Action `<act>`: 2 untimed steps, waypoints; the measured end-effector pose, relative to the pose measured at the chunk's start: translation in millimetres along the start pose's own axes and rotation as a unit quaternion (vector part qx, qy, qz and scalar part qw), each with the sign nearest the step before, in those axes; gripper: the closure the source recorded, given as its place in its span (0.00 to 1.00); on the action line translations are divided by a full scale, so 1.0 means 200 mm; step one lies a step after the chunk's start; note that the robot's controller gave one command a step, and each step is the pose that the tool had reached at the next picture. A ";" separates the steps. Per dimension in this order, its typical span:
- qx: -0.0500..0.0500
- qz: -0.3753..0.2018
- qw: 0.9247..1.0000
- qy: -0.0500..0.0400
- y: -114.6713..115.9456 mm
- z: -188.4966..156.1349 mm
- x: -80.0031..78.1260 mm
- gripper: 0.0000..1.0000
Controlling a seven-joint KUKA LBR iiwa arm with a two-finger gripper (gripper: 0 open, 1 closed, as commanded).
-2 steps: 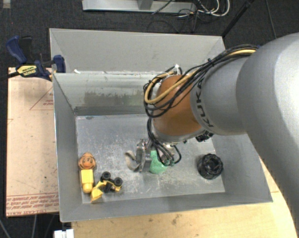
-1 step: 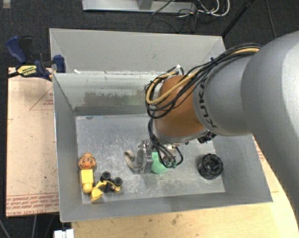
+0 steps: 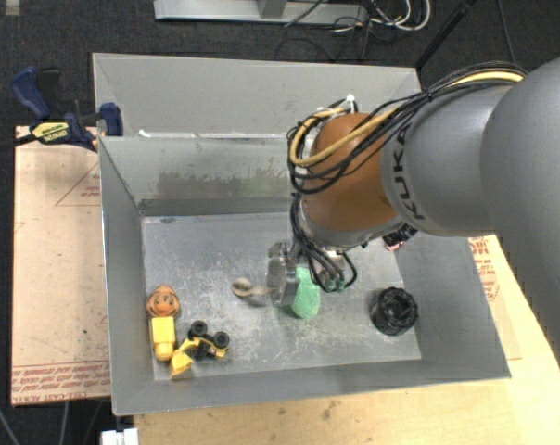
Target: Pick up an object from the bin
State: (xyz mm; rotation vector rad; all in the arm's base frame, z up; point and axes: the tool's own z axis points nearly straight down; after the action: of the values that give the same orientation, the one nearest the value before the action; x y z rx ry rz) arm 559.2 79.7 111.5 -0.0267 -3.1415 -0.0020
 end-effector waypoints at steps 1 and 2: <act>0.000 0.003 1.000 -0.001 -0.14 -0.09 -0.01 0.00; 0.000 0.003 1.000 -0.001 -0.14 -0.09 -0.01 0.00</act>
Offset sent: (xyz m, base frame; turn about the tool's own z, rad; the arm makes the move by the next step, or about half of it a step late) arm 0.0000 0.0000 0.0000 0.0000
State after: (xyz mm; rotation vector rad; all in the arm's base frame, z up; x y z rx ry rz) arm 561.2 52.6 128.7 -0.0365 -3.1441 -0.0016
